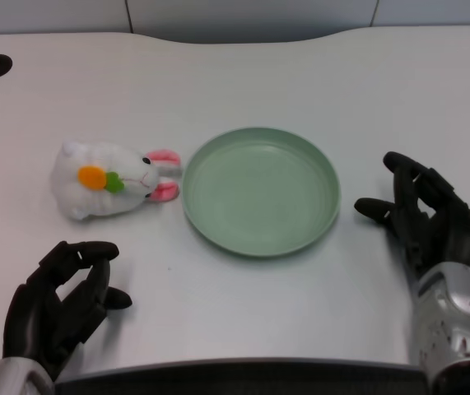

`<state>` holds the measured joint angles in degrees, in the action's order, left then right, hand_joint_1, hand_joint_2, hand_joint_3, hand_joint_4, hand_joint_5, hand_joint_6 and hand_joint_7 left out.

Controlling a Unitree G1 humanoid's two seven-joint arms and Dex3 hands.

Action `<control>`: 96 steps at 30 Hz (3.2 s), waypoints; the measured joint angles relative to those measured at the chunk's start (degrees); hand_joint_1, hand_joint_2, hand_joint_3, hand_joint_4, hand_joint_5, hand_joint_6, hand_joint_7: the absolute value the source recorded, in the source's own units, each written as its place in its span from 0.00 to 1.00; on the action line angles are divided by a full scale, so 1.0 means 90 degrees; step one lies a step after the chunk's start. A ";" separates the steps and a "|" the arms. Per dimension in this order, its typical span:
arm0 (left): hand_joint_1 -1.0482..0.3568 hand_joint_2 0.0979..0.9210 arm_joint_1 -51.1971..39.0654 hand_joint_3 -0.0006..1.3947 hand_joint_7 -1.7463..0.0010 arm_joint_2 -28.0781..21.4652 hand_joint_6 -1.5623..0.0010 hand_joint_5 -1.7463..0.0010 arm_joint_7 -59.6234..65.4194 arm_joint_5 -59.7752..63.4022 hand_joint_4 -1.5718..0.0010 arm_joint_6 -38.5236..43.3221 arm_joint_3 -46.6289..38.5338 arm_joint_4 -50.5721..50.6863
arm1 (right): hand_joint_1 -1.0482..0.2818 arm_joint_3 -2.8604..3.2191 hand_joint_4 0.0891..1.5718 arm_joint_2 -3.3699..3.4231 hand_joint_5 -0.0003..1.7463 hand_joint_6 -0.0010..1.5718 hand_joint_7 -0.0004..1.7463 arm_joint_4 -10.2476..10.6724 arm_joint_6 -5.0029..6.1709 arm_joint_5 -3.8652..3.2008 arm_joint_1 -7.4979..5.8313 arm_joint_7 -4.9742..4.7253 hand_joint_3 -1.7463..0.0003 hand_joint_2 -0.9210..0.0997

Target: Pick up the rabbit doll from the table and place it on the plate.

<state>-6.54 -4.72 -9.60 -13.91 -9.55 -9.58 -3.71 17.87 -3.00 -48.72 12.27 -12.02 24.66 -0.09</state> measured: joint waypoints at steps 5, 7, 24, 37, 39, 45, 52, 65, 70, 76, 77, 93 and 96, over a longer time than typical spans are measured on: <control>0.44 1.00 0.0103 0.42 0.20 0.0011 0.76 0.00 0.0082 0.0001 0.71 -0.0081 0.0000 -0.0041 | 0.56 0.0011 0.42 -0.0018 0.58 0.43 0.28 -0.0099 0.0036 -0.0011 0.0070 0.0005 0.81 0.00; 0.44 1.00 0.0129 0.42 0.20 0.0009 0.76 0.00 0.0076 0.0000 0.70 -0.0061 0.0000 -0.0079 | 0.56 0.0004 0.42 -0.0022 0.58 0.43 0.28 -0.0133 0.0084 0.0002 0.0073 0.0005 0.81 0.00; 0.45 1.00 0.0126 0.41 0.21 -0.0008 0.74 0.00 0.0013 0.0004 0.70 0.0041 -0.0003 -0.0145 | 0.55 0.0011 0.42 -0.0031 0.58 0.44 0.28 -0.0155 0.0090 0.0000 0.0085 0.0011 0.84 0.00; 0.43 1.00 0.0104 0.43 0.21 -0.0236 0.75 0.00 -0.0544 0.0073 0.72 0.0637 0.0049 0.0305 | 0.56 -0.0020 0.44 -0.0009 0.57 0.44 0.28 -0.0150 0.0098 0.0041 0.0084 -0.0008 0.82 0.00; 0.44 1.00 0.0316 0.45 0.20 -0.0450 0.75 0.00 -0.0668 0.0192 0.71 0.0904 0.0053 0.0364 | 0.56 -0.0022 0.44 0.0000 0.57 0.44 0.28 -0.0146 0.0098 0.0041 0.0084 -0.0009 0.82 0.00; 0.44 1.00 0.1115 0.40 0.22 -0.1060 0.75 0.01 -0.0677 0.0759 0.74 0.1118 0.0086 0.0722 | 0.56 -0.0039 0.44 0.0041 0.58 0.44 0.27 -0.0085 0.0093 0.0045 0.0083 -0.0073 0.82 0.00; 0.46 1.00 0.1959 0.22 0.52 -0.2070 0.69 0.21 -0.0668 0.2216 0.72 0.1449 0.0530 0.0609 | 0.56 -0.0043 0.45 0.0071 0.58 0.44 0.27 -0.0045 0.0086 0.0041 0.0082 -0.0118 0.83 0.00; 0.26 1.00 0.2842 0.01 0.97 -0.3617 0.77 0.69 -0.0676 0.5107 0.90 0.2014 0.1708 0.0002 | 0.55 -0.0045 0.44 0.0059 0.58 0.44 0.27 -0.0048 0.0085 0.0042 0.0085 -0.0113 0.83 0.00; 0.14 0.99 0.3486 0.00 0.98 -0.3965 0.92 0.91 -0.1481 0.5773 0.99 0.1833 0.2248 -0.0260 | 0.55 -0.0038 0.43 0.0004 0.58 0.44 0.27 -0.0076 0.0088 0.0044 0.0092 -0.0089 0.83 0.00; 0.06 0.96 0.4290 0.01 1.00 -0.3984 0.96 1.00 -0.2316 0.6220 1.00 0.1448 0.2864 -0.0863 | 0.55 -0.0003 0.43 -0.0023 0.57 0.45 0.27 -0.0142 0.0092 0.0029 0.0108 0.0019 0.83 0.00; 0.05 0.96 0.4376 0.01 1.00 -0.3977 0.96 1.00 -0.2352 0.6283 1.00 0.1446 0.2938 -0.0936 | 0.55 -0.0001 0.43 -0.0028 0.57 0.45 0.27 -0.0146 0.0094 0.0030 0.0111 0.0019 0.83 0.00; 0.01 0.98 0.5191 0.00 0.99 -0.3503 0.93 0.97 -0.1633 0.7051 0.94 0.1855 0.3949 -0.2855 | 0.54 0.0009 0.42 -0.0054 0.56 0.44 0.26 -0.0215 0.0202 0.0039 0.0120 0.0065 0.82 0.00; 0.01 0.98 0.5287 0.00 0.98 -0.3404 0.92 0.96 -0.1341 0.7154 0.94 0.1956 0.4112 -0.3291 | 0.55 0.0002 0.42 -0.0054 0.56 0.44 0.26 -0.0209 0.0202 0.0040 0.0120 0.0065 0.81 0.00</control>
<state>41.04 -35.35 -21.67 50.48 8.06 27.42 -33.33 17.88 -3.48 -50.60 14.08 -11.66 25.74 0.50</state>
